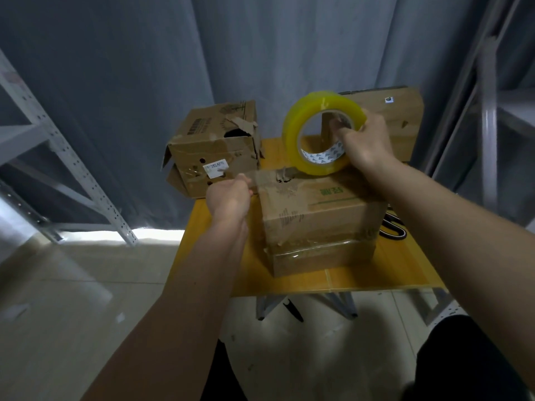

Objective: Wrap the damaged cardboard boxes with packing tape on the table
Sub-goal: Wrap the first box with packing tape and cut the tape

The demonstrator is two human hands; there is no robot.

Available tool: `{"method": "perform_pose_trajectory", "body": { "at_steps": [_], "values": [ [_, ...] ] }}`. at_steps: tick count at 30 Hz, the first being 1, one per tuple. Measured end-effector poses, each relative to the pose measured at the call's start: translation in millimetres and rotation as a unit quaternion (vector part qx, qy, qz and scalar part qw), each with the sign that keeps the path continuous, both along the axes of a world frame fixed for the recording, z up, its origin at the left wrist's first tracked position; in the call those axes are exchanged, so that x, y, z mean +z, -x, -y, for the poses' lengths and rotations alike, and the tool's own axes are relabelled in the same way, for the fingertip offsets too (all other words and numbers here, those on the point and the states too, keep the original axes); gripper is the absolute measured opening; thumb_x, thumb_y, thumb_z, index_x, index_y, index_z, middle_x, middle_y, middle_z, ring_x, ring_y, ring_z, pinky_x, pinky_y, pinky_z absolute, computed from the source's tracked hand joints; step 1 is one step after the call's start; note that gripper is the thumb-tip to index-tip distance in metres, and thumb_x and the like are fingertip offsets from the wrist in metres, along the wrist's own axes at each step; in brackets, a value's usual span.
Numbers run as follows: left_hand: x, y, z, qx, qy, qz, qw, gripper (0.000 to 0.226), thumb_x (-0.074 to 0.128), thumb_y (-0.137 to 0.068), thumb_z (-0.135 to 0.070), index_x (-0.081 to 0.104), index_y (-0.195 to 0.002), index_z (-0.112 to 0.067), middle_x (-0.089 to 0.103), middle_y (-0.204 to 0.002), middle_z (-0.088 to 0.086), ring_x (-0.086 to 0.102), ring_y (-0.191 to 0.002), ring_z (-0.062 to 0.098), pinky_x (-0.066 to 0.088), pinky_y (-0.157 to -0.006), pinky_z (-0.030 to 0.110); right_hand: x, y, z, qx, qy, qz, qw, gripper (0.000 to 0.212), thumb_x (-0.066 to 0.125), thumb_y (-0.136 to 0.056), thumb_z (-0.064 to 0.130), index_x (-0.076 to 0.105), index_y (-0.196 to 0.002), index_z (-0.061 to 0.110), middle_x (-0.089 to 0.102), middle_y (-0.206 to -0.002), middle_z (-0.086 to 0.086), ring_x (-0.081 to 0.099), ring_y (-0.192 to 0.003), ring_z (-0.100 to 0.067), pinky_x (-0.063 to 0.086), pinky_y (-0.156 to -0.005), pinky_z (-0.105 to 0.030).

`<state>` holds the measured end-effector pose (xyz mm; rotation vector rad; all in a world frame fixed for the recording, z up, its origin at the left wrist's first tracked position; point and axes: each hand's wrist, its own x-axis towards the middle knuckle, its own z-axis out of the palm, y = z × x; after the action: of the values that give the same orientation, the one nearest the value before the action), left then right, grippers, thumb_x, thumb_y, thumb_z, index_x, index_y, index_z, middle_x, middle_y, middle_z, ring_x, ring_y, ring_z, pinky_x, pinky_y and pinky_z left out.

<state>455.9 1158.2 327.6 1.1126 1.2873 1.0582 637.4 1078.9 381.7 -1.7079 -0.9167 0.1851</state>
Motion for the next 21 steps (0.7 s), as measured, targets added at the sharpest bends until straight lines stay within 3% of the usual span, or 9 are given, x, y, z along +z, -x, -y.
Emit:
{"method": "perform_pose_trajectory", "body": {
  "at_steps": [4, 7, 11, 15, 21],
  "values": [
    [8, -3, 0, -0.037, -0.045, -0.035, 0.998, 0.026, 0.061, -0.09, -0.019, 0.063, -0.064, -0.014, 0.062, -0.063, -0.004, 0.054, -0.06, 0.011, 0.039, -0.057, 0.025, 5, -6, 3, -0.045, 0.008, 0.006, 0.999, 0.011, 0.061, -0.091, 0.028, 0.067, -0.094, 0.02, 0.069, -0.093, -0.009, 0.066, -0.093, -0.027, 0.053, -0.088, -0.045],
    [13, -7, -1, -0.09, -0.1, -0.117, 0.984, 0.028, 0.058, -0.089, -0.02, 0.058, -0.063, -0.012, 0.051, -0.062, 0.004, 0.046, -0.059, 0.018, 0.037, -0.06, 0.028, 6, -11, 7, -0.082, 0.035, 0.023, 0.996, 0.015, 0.061, -0.09, 0.033, 0.059, -0.078, 0.024, 0.068, -0.087, -0.008, 0.066, -0.09, -0.03, 0.053, -0.086, -0.051],
    [12, -6, -6, -0.092, -0.13, -0.195, 0.968, 0.038, 0.052, -0.09, -0.019, 0.045, -0.052, -0.015, 0.043, -0.053, 0.001, 0.041, -0.052, 0.019, 0.034, -0.054, 0.03, 4, -3, 4, -0.07, 0.072, 0.081, 0.992, 0.012, 0.058, -0.091, 0.033, 0.062, -0.086, 0.022, 0.068, -0.095, -0.011, 0.063, -0.096, -0.033, 0.051, -0.085, -0.051],
    [5, 0, -9, -0.081, -0.103, -0.161, 0.978, 0.021, 0.051, -0.089, -0.016, 0.06, -0.073, -0.008, 0.057, -0.072, 0.014, 0.053, -0.069, 0.025, 0.05, -0.07, 0.045, 7, 6, -4, -0.065, 0.09, 0.136, 0.985, 0.017, 0.056, -0.09, 0.027, 0.063, -0.1, 0.015, 0.064, -0.094, -0.008, 0.06, -0.096, -0.034, 0.049, -0.082, -0.043],
    [-5, 5, -8, -0.054, -0.084, -0.131, 0.986, 0.029, 0.051, -0.089, -0.017, 0.06, -0.062, -0.012, 0.068, -0.066, 0.007, 0.064, -0.071, 0.026, 0.049, -0.067, 0.036, 8, 11, -10, -0.05, 0.102, 0.174, 0.978, 0.021, 0.056, -0.093, 0.03, 0.06, -0.107, 0.015, 0.065, -0.103, -0.011, 0.059, -0.1, -0.034, 0.048, -0.083, -0.043]
  ]
}}
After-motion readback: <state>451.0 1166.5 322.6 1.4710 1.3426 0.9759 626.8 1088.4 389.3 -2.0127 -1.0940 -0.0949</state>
